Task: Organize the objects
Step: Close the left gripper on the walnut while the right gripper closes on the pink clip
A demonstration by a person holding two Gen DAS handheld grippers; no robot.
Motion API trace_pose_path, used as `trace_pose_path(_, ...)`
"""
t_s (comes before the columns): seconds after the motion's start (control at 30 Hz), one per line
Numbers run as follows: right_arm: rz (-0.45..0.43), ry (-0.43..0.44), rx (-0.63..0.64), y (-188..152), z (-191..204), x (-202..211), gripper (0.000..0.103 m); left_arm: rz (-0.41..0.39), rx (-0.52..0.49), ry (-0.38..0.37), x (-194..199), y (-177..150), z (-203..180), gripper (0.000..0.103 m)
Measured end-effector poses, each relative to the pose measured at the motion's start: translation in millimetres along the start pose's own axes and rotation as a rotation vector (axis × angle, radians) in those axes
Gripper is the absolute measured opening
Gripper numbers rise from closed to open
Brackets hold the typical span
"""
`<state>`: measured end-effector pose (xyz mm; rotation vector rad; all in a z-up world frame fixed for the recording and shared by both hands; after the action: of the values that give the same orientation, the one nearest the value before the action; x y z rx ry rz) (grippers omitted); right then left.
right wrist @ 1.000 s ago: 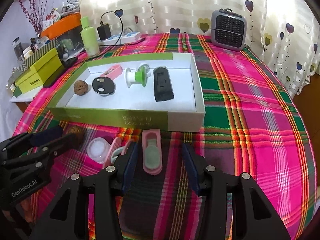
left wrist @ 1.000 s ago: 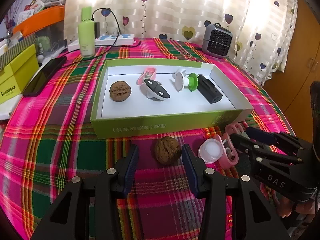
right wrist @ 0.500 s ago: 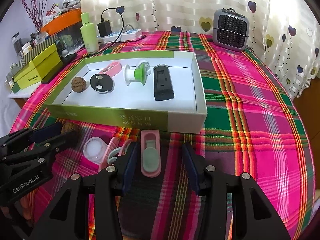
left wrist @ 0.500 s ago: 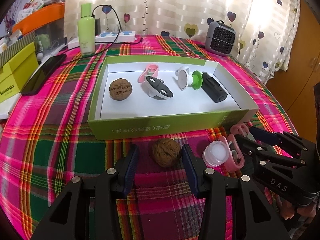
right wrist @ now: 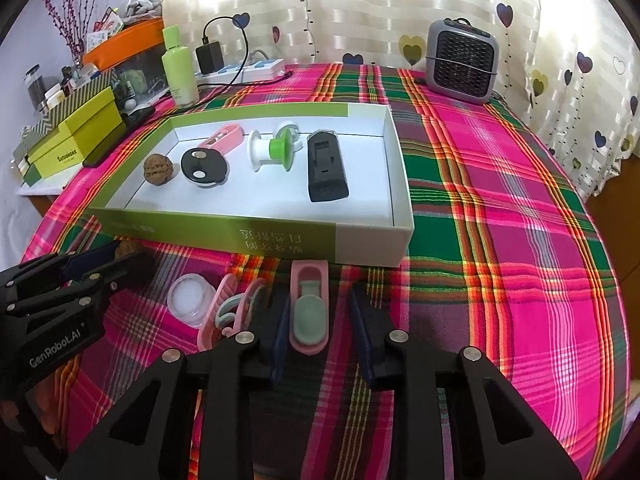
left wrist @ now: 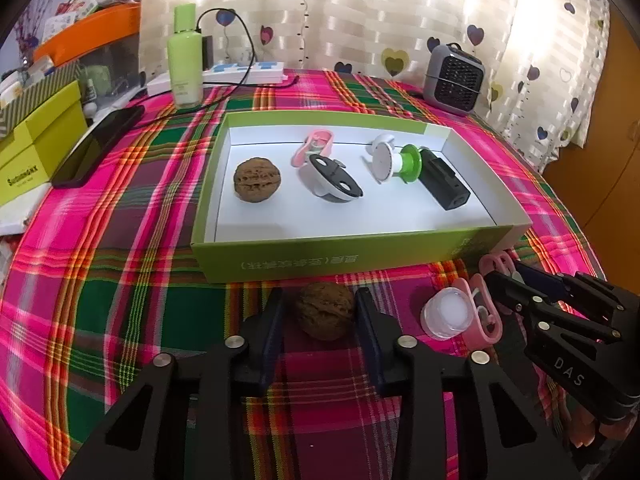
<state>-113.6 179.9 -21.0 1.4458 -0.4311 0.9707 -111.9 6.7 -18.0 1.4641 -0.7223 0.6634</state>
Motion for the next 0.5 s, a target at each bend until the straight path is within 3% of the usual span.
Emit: trace_pose_path(0.5, -0.007, 0.025, -0.014, -3.3, 1.5, 3.9, 0.018, 0.001, 0.004, 0.007, 1.4, -1.4, 4.0, 0.029)
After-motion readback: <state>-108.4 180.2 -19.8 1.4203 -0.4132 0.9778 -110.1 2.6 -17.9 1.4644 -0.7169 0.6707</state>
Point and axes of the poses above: each gripper's, at about its wrist camera, not at the fingertips, and x roughly against the way its jaws point, z to its left, y to its top, the point moved 3 cm from there along -x, roughly the way its jaws point, and after that the axes turned 7 degrees about y, right-handed, at the moved point
